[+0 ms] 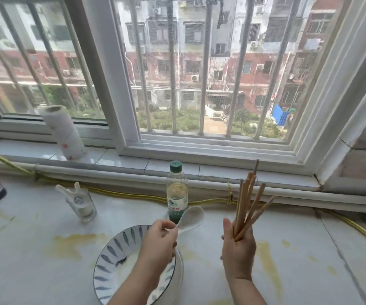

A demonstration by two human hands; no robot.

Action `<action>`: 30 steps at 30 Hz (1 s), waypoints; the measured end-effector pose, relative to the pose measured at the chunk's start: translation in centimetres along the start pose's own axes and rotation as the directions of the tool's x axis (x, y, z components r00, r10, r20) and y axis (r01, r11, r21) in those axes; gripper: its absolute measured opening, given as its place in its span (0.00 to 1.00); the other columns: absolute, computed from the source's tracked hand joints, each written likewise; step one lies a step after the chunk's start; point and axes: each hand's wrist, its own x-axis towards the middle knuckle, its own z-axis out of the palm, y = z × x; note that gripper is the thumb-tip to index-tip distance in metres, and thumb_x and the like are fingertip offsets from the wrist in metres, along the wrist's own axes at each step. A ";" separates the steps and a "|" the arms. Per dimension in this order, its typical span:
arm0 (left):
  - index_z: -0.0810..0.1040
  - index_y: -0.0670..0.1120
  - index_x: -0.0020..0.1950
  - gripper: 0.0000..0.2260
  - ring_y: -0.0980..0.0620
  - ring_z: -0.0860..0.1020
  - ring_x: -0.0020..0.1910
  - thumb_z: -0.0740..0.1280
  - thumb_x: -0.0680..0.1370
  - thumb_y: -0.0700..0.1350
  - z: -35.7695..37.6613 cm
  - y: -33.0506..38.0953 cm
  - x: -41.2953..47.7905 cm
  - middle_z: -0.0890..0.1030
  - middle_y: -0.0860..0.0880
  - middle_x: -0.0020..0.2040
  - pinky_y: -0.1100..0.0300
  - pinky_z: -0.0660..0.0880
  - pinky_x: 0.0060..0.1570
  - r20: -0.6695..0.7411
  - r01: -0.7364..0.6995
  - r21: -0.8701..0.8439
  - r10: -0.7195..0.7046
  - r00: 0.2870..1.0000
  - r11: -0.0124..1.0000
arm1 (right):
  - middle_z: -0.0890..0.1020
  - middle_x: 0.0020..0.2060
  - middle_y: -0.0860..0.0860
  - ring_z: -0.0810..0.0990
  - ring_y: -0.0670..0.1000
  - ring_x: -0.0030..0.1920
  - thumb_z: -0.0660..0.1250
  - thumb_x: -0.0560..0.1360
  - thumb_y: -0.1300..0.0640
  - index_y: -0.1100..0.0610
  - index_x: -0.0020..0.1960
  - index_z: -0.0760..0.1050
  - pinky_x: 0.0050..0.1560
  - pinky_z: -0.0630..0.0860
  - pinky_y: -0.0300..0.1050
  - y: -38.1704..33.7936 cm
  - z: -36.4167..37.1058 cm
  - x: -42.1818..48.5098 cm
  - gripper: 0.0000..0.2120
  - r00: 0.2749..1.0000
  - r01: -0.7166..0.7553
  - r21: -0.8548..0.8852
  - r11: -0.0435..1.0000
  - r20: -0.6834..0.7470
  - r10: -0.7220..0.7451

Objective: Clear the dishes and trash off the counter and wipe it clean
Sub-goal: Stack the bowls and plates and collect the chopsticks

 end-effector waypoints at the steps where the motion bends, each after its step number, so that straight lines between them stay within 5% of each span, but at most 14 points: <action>1: 0.73 0.42 0.50 0.01 0.54 0.66 0.26 0.62 0.79 0.38 -1.0 0.0 -0.4 0.71 0.47 0.32 0.64 0.61 0.24 -0.019 0.015 -0.031 -0.016 1.000 0.999 | 0.81 0.33 0.50 0.81 0.55 0.36 0.65 0.68 0.37 0.52 0.49 0.75 0.31 0.78 0.56 0.1 0.5 -0.1 0.19 1.000 0.014 0.020 1.000 0.012 -0.014; 3: 0.73 0.42 0.50 0.01 0.54 0.66 0.25 0.63 0.79 0.38 -2.7 0.0 -0.9 0.71 0.48 0.31 0.64 0.61 0.24 -0.064 0.035 -0.067 -0.039 0.997 0.997 | 0.83 0.37 0.51 0.82 0.57 0.38 0.67 0.70 0.38 0.56 0.53 0.75 0.34 0.79 0.58 0.7 1.0 -0.8 0.23 0.999 -0.007 0.014 1.000 0.048 0.006; 8: 0.73 0.42 0.49 0.02 0.54 0.66 0.24 0.64 0.79 0.40 -7.3 0.2 -1.4 0.71 0.47 0.30 0.63 0.61 0.23 -0.235 0.029 -0.164 -0.067 0.970 0.986 | 0.84 0.41 0.60 0.82 0.61 0.48 0.68 0.75 0.50 0.56 0.54 0.76 0.49 0.76 0.52 3.2 1.7 -2.9 0.12 0.982 -0.151 -0.066 0.986 0.104 0.157; 15: 0.74 0.43 0.48 0.01 0.53 0.68 0.27 0.64 0.79 0.38 -15.4 0.7 -0.5 0.73 0.47 0.32 0.62 0.66 0.25 -0.499 -0.106 -0.185 0.000 0.867 0.977 | 0.80 0.34 0.60 0.80 0.59 0.40 0.69 0.75 0.54 0.61 0.47 0.74 0.37 0.73 0.42 2.2 4.2 -3.3 0.10 0.990 -0.125 -0.070 0.990 0.053 0.129; 18: 0.75 0.45 0.46 0.02 0.50 0.73 0.29 0.64 0.78 0.40 -18.9 0.7 0.8 0.77 0.45 0.36 0.55 0.72 0.32 -0.601 -0.143 -0.007 0.110 0.792 0.990 | 0.78 0.28 0.57 0.80 0.59 0.36 0.69 0.74 0.56 0.61 0.42 0.73 0.30 0.71 0.33 3.2 4.8 -3.9 0.09 0.981 -0.192 -0.074 0.979 -0.042 0.189; 23: 0.77 0.47 0.47 0.04 0.44 0.78 0.41 0.63 0.78 0.43 -23.5 1.8 3.6 0.82 0.46 0.41 0.56 0.71 0.38 -0.573 -0.060 0.550 0.429 0.698 0.833 | 0.77 0.28 0.61 0.75 0.31 0.28 0.69 0.74 0.52 0.58 0.43 0.72 0.30 0.67 0.20 1.7 5.8 -4.4 0.10 0.957 -0.189 -0.009 0.982 -0.227 0.182; 28: 0.78 0.44 0.49 0.06 0.44 0.74 0.40 0.62 0.79 0.42 -25.6 3.4 7.2 0.81 0.44 0.43 0.58 0.67 0.37 -0.415 -0.046 0.764 0.544 0.730 0.643 | 0.77 0.30 0.58 0.76 0.31 0.30 0.68 0.76 0.53 0.54 0.40 0.71 0.30 0.67 0.19 -1.9 6.7 -4.1 0.10 0.974 -0.034 -0.071 0.997 -0.228 0.017; 30: 0.76 0.44 0.49 0.06 0.46 0.72 0.39 0.60 0.79 0.42 -26.1 4.0 8.4 0.81 0.45 0.44 0.58 0.67 0.36 -0.358 -0.018 0.812 0.521 0.775 0.584 | 0.78 0.30 0.57 0.79 0.39 0.31 0.67 0.76 0.53 0.55 0.43 0.72 0.30 0.69 0.22 -3.1 7.2 -4.4 0.07 0.977 0.028 -0.090 0.996 -0.206 -0.046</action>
